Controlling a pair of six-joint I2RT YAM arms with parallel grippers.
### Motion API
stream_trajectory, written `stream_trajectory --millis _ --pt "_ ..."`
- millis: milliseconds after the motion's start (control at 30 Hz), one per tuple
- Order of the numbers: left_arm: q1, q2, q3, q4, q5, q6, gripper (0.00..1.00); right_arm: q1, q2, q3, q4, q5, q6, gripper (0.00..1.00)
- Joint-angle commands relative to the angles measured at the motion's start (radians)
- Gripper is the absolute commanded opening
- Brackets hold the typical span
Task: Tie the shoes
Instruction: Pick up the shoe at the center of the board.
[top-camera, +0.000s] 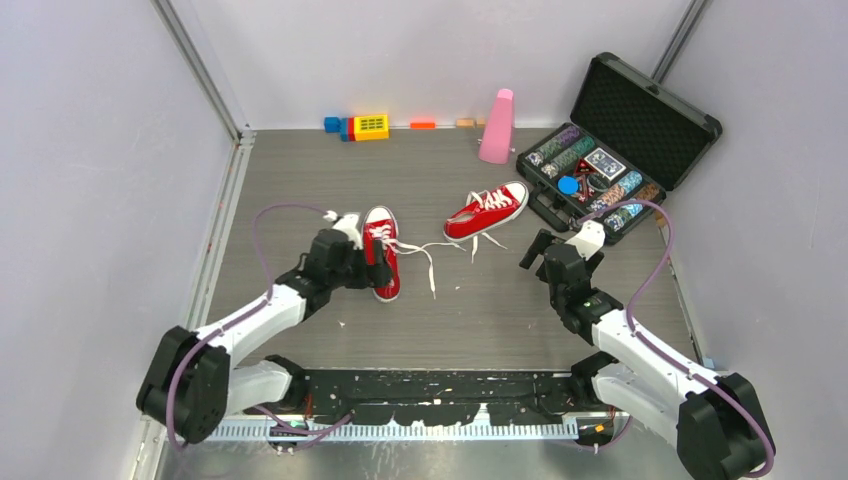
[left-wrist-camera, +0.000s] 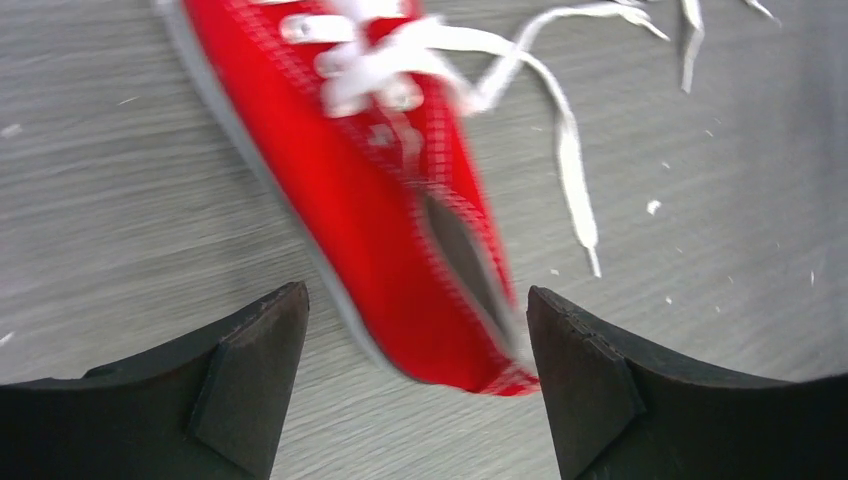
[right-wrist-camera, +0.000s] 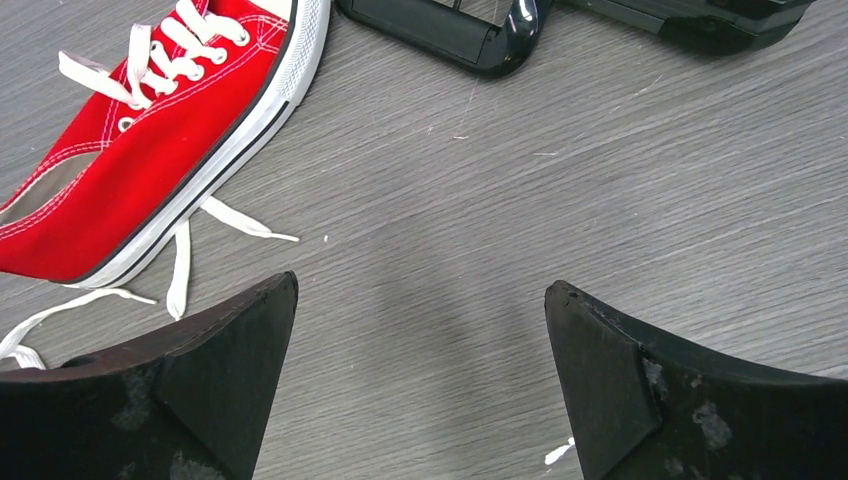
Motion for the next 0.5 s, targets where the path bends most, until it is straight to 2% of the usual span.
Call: stream_trajectory --millis 0,100,333,400,467 --pt "-0.099 0.067 0.120 -0.046 -0.057 0.025 0.80 -0.003 0.010 0.028 0.048 0.005 0.013 0.99" --pt "-0.114 0.138 0.193 -0.145 -0.045 -0.007 0.75 -0.003 0.010 0.029 0.045 0.002 0.012 1.00" --pt "-0.124 0.265 0.294 -0.216 -0.066 -0.014 0.70 -0.003 0.015 0.030 0.052 -0.010 0.007 0.99" --pt "-0.126 0.317 0.346 -0.259 -0.071 -0.012 0.65 -0.003 0.020 0.032 0.053 -0.011 0.007 0.98" --pt "-0.126 0.360 0.393 -0.298 -0.085 -0.012 0.54 -0.003 0.022 0.032 0.054 -0.013 0.008 0.98"
